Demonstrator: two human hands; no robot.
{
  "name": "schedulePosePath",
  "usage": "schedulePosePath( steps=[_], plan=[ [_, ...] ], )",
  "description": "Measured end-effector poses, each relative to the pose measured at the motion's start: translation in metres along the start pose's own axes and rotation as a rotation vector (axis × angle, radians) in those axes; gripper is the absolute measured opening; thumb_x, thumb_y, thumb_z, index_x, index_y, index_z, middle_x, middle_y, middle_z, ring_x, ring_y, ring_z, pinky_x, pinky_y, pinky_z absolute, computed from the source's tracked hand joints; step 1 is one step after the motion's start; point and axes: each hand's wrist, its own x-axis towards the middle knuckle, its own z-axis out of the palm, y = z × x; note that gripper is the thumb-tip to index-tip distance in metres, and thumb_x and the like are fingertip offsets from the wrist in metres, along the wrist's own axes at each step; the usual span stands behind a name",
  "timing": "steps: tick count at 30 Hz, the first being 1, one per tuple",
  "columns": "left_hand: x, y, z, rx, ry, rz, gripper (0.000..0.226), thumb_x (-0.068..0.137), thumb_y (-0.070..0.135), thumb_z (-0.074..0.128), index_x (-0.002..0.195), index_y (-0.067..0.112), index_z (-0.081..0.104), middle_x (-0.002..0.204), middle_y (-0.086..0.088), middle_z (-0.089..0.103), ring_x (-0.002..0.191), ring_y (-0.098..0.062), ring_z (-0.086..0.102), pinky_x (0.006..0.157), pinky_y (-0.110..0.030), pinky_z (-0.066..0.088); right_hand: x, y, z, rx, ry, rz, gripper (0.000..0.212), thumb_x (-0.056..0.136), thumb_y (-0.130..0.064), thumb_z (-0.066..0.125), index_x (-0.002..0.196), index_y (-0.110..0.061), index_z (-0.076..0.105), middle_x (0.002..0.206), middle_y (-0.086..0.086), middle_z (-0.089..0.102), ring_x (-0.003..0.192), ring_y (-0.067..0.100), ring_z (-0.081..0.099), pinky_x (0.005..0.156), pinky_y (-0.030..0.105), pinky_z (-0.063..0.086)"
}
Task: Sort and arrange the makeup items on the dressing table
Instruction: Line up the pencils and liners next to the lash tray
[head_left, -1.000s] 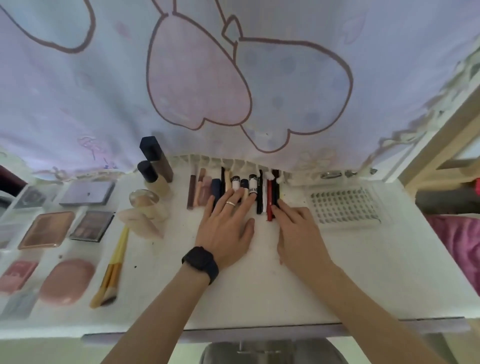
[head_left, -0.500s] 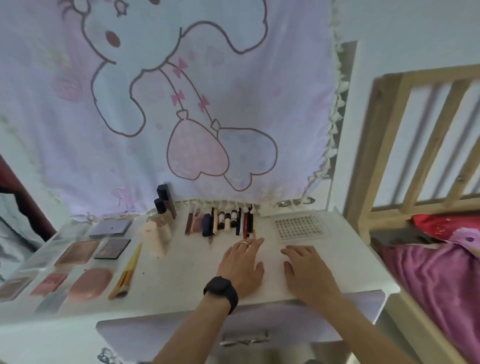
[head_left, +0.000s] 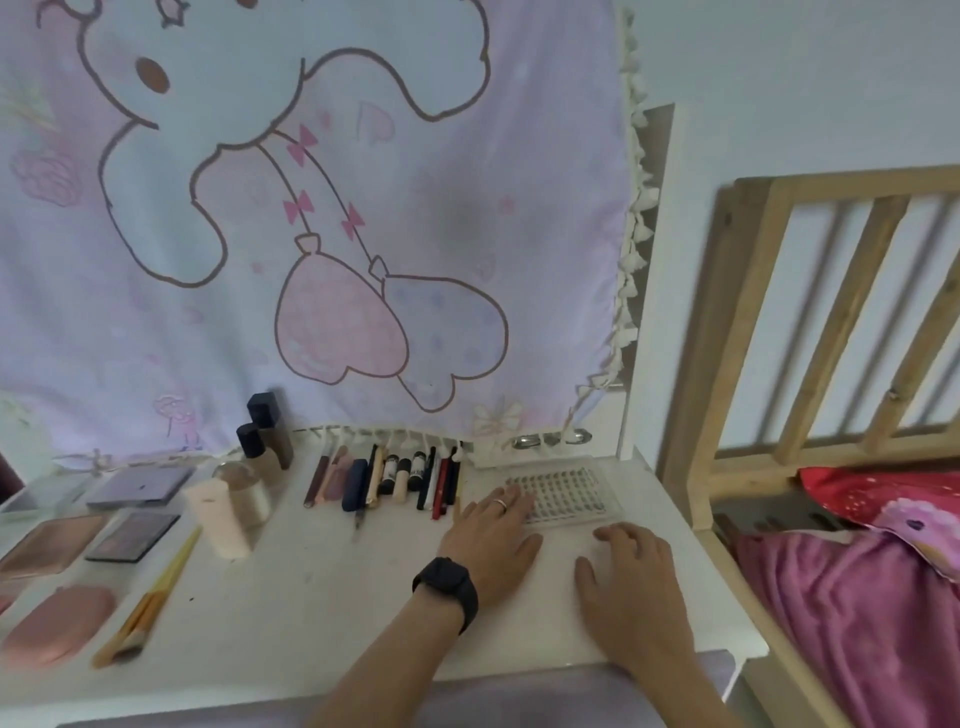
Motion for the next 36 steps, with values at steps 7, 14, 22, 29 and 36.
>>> schedulePosePath(
  steps=[7,14,22,29,36],
  plan=[
    [-0.029,0.003,-0.002,0.015,0.167,0.047,0.052,0.076,0.072,0.047,0.115,0.039,0.052,0.134,0.007,0.046,0.134,-0.015,0.032,0.105,-0.029,0.035,0.003,-0.005,-0.008,-0.026,-0.117,0.098,0.083,0.092,-0.056,0.051,0.158,-0.015,0.020,0.160,0.003,0.032,0.148,0.021,0.026,0.121,0.038,0.019],
    [-0.010,0.015,-0.027,-0.015,-0.096,-0.041,0.074,0.072,0.071,0.061,0.134,0.039,0.038,0.143,0.001,0.046,0.131,-0.028,0.033,0.102,-0.037,0.034,0.002,0.000,-0.016,0.159,-0.095,0.113,0.069,0.088,-0.048,0.065,0.149,-0.028,0.039,0.144,-0.009,0.053,0.133,0.016,0.046,0.115,0.036,0.028],
    [-0.030,0.019,-0.056,-0.783,-0.188,-0.148,0.051,0.070,0.066,0.066,0.118,0.055,0.054,0.117,0.004,0.064,0.097,-0.006,0.065,0.073,-0.017,0.047,0.015,-0.021,-0.022,1.044,-0.302,0.289,0.114,0.058,-0.072,0.083,0.153,-0.041,0.026,0.142,-0.010,0.049,0.120,-0.004,0.054,0.093,0.021,0.050],
    [-0.045,0.017,-0.067,-0.808,-0.236,-0.103,0.054,0.066,0.070,0.066,0.118,0.056,0.060,0.106,0.008,0.073,0.093,-0.003,0.068,0.077,-0.018,0.047,0.017,-0.030,-0.010,1.278,-0.409,0.225,0.043,0.074,-0.036,0.073,0.115,-0.038,0.061,0.104,0.016,0.075,0.103,0.038,0.070,0.088,0.039,0.059],
    [-0.039,0.014,-0.061,-0.708,-0.281,-0.106,0.054,0.066,0.077,0.064,0.118,0.066,0.057,0.121,0.004,0.063,0.119,-0.011,0.055,0.108,-0.046,0.042,0.012,-0.021,-0.008,1.278,-0.368,0.192,0.041,0.078,-0.025,0.069,0.117,-0.021,0.058,0.102,0.014,0.076,0.099,0.034,0.072,0.082,0.034,0.059]
  ],
)
